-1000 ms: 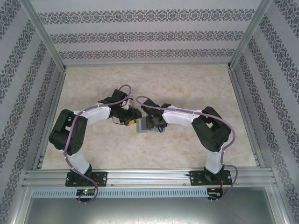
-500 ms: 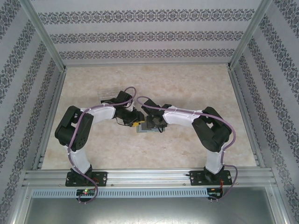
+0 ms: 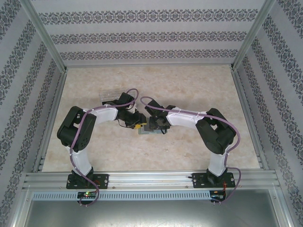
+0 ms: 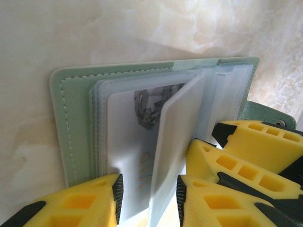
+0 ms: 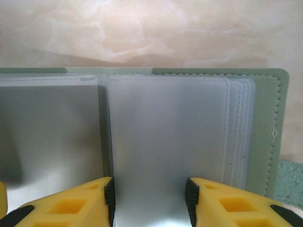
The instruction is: Take the credit cards out of the card holder
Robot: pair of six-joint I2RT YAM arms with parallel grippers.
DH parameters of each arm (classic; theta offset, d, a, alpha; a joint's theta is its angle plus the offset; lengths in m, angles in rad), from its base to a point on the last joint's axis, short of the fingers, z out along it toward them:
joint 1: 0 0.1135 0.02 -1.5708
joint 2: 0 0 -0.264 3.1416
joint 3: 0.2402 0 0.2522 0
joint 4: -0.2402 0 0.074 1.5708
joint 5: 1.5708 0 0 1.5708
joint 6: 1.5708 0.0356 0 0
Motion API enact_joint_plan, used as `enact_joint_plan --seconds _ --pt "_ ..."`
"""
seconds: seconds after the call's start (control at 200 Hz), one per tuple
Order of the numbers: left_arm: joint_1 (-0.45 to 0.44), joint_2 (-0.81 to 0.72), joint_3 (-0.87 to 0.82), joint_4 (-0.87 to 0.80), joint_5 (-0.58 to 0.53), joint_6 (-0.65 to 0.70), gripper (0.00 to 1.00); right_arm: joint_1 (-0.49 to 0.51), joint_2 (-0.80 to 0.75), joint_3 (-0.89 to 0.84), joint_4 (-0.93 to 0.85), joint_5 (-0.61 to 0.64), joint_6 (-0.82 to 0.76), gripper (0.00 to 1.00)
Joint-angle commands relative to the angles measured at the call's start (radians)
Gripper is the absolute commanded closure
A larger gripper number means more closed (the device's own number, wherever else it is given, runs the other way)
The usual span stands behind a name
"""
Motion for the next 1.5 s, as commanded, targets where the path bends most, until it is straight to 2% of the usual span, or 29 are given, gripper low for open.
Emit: enact_joint_plan --seconds 0.0,0.21,0.365,0.55,0.789,0.979,1.184,1.274,1.364,1.499 --pt "-0.016 0.026 0.023 0.009 0.008 0.008 0.64 -0.009 0.04 -0.042 -0.009 -0.029 0.016 0.54" --pt "-0.016 0.023 0.029 0.017 0.024 0.008 0.67 -0.012 0.025 -0.044 0.004 -0.042 0.016 0.54" --pt "-0.016 0.008 0.035 0.04 0.054 -0.002 0.69 -0.016 -0.044 -0.054 0.03 -0.055 0.015 0.53" --pt "-0.029 -0.013 0.051 0.062 0.096 -0.005 0.68 -0.031 -0.192 -0.111 0.088 -0.039 0.029 0.43" --pt "-0.075 -0.004 0.125 0.057 0.132 0.015 0.51 -0.08 -0.37 -0.222 0.1 0.04 0.066 0.3" --pt "-0.109 0.039 0.156 0.123 0.121 -0.035 0.38 -0.103 -0.497 -0.29 0.093 0.098 0.031 0.15" --pt "-0.105 0.058 0.181 0.112 0.062 -0.039 0.31 -0.111 -0.508 -0.256 0.031 0.048 -0.024 0.14" --pt "-0.098 0.051 0.187 0.114 0.054 -0.034 0.3 -0.109 -0.493 -0.238 0.023 0.008 -0.019 0.18" --pt "-0.081 0.035 0.169 0.111 0.03 -0.038 0.3 -0.106 -0.468 -0.223 0.012 -0.003 0.005 0.24" --pt "-0.046 -0.011 0.107 0.107 0.001 -0.037 0.34 -0.105 -0.38 -0.188 0.017 -0.064 0.041 0.44"
